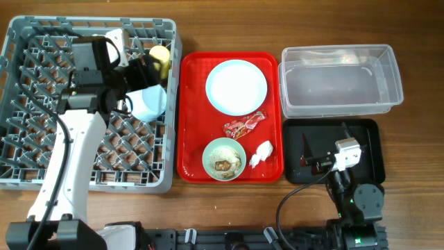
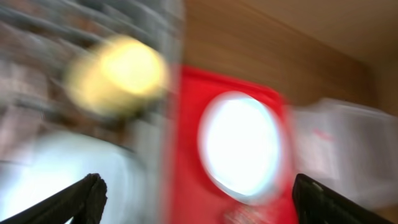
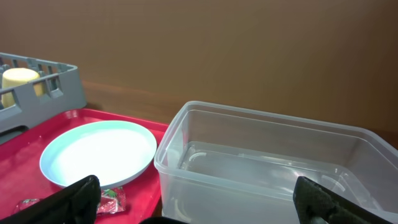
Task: Sort waste into correct bins and load items into the dishwasher rack
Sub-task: 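Carry the white spoon into the dish rack beside the fork, then reach the right gripper to the green bowl of food scraps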
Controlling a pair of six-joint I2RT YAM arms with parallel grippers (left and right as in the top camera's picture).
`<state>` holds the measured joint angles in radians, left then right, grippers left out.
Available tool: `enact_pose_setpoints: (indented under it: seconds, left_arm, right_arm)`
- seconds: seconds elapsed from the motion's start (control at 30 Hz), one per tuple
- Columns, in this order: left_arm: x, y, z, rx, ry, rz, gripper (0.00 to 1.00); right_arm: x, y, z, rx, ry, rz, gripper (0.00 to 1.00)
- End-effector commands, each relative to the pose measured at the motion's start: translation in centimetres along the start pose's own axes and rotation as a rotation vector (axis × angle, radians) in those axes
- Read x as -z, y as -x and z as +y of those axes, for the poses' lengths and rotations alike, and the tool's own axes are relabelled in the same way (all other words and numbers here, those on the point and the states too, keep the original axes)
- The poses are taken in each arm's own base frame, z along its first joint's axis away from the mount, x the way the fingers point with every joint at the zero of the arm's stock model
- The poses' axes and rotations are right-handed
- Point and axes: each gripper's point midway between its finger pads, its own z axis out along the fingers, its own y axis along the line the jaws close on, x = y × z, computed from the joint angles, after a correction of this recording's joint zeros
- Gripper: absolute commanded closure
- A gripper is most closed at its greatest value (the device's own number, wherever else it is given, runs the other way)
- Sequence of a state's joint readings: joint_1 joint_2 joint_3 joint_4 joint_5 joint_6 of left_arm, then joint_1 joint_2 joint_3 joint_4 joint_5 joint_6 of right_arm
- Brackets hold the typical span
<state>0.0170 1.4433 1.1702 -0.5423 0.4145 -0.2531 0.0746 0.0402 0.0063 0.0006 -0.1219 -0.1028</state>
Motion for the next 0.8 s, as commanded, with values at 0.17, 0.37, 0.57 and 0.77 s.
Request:
enact_pose_setpoints:
  seconds: [0.17,0.37,0.57,0.77]
  left_arm:
    - [1.7,-8.9,-8.2,0.159,-0.286,0.394,0.0]
    - [1.7,-9.0,-8.3,0.158,-0.287,0.399,0.0]
    - [1.6,-9.0,-8.2,0.157,-0.28,0.396,0.0]
    - [1.2,-8.6,-7.2,0.147,-0.22,0.367,0.0]
  right_arm:
    - [0.0,0.1,-0.3,0.003,-0.017,-0.007,0.0]
    - [0.0,0.1,-0.3,0.003,-0.017,-0.007,0.0]
    - [0.0,0.4,-0.3,0.004,-0.018,-0.017,0.0]
    - [0.1,1.6,1.1,-0.035,0.07,-0.065,0.0]
